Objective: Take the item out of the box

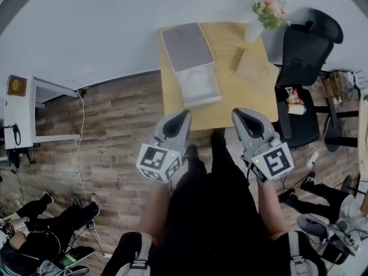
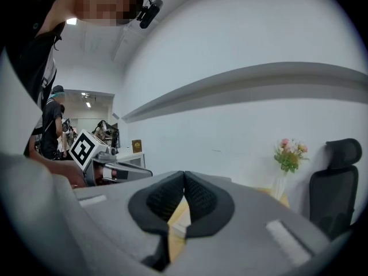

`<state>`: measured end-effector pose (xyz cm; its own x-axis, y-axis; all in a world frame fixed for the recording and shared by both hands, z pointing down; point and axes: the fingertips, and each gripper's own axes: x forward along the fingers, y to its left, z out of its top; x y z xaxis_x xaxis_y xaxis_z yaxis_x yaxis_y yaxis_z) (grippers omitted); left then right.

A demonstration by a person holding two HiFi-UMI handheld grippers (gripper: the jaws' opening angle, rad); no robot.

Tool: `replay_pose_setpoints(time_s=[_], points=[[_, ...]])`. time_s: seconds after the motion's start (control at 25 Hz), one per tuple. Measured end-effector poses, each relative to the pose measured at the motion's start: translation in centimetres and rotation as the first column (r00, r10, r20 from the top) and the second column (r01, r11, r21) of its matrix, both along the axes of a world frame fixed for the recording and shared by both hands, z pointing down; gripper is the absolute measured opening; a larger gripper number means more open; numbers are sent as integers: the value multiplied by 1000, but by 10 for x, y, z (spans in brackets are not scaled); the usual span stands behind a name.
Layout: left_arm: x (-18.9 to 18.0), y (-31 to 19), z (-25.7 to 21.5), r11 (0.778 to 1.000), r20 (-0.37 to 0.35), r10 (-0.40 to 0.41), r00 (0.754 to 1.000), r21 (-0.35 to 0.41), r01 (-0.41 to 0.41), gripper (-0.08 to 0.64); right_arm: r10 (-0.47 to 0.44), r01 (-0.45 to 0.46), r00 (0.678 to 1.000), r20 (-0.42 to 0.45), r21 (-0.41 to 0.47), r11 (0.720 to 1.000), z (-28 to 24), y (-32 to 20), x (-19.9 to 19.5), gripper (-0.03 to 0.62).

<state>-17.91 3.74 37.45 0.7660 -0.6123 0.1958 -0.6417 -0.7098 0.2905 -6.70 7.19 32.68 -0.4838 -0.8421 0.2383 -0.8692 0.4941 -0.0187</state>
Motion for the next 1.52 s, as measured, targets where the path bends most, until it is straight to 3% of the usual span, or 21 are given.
replay_pose_setpoints(time_s=[0.36, 0.8, 1.2, 1.52], points=[[8, -47, -20, 992, 49, -118, 992, 47, 116, 9, -61, 60, 998, 32, 23, 998, -7, -56, 29, 3], [86, -97, -22, 986, 117, -166, 979, 52, 161, 11, -146, 144, 984, 97, 32, 989, -8, -125, 88, 3], [130, -119, 15, 973, 225, -221, 949, -13, 229, 11, -286, 286, 952, 105, 18, 958, 10, -157, 111, 3], [160, -120, 34, 965, 251, -239, 938, -45, 259, 11, -390, 390, 910, 137, 31, 920, 19, -161, 114, 3]])
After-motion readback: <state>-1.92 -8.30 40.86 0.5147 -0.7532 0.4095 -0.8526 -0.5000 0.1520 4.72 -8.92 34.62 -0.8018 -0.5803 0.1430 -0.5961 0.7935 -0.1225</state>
